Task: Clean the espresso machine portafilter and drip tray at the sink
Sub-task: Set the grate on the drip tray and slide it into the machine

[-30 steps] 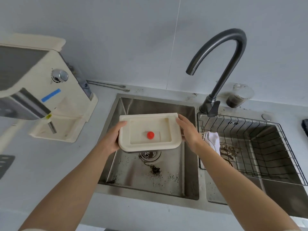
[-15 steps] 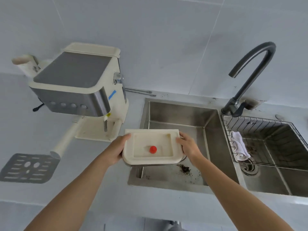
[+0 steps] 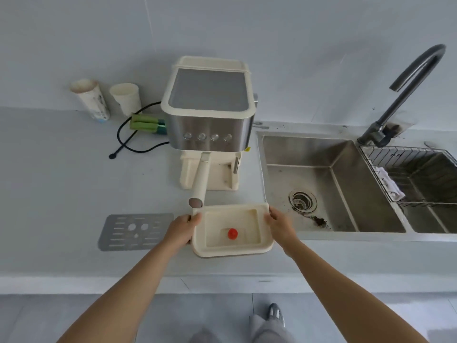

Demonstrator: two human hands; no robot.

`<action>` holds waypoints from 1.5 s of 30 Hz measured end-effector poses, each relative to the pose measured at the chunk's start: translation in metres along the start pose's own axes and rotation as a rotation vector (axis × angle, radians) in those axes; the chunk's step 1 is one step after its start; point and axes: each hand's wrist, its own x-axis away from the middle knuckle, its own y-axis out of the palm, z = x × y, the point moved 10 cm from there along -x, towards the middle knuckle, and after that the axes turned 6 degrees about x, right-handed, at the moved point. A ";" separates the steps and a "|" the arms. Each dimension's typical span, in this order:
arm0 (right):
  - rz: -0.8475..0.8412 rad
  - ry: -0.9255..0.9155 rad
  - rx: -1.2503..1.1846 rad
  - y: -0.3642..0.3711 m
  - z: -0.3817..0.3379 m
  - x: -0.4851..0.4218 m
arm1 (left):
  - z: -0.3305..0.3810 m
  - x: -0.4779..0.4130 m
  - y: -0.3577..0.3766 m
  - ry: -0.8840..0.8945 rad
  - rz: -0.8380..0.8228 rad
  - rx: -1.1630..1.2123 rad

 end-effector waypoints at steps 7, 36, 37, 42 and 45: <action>0.087 0.096 0.080 0.023 0.009 0.013 | -0.016 0.006 -0.029 0.047 0.103 -0.152; 0.147 -0.226 0.612 0.057 -0.048 0.047 | -0.048 0.045 -0.109 0.062 0.588 -0.180; 0.124 -0.293 0.666 0.070 -0.060 0.053 | -0.053 0.049 -0.120 0.040 0.611 -0.204; -0.177 -0.549 0.843 0.160 -0.097 0.084 | -0.069 0.047 -0.134 0.085 0.449 -0.641; -0.326 -0.619 0.844 0.200 -0.107 0.100 | -0.092 0.043 -0.113 0.035 0.194 -0.826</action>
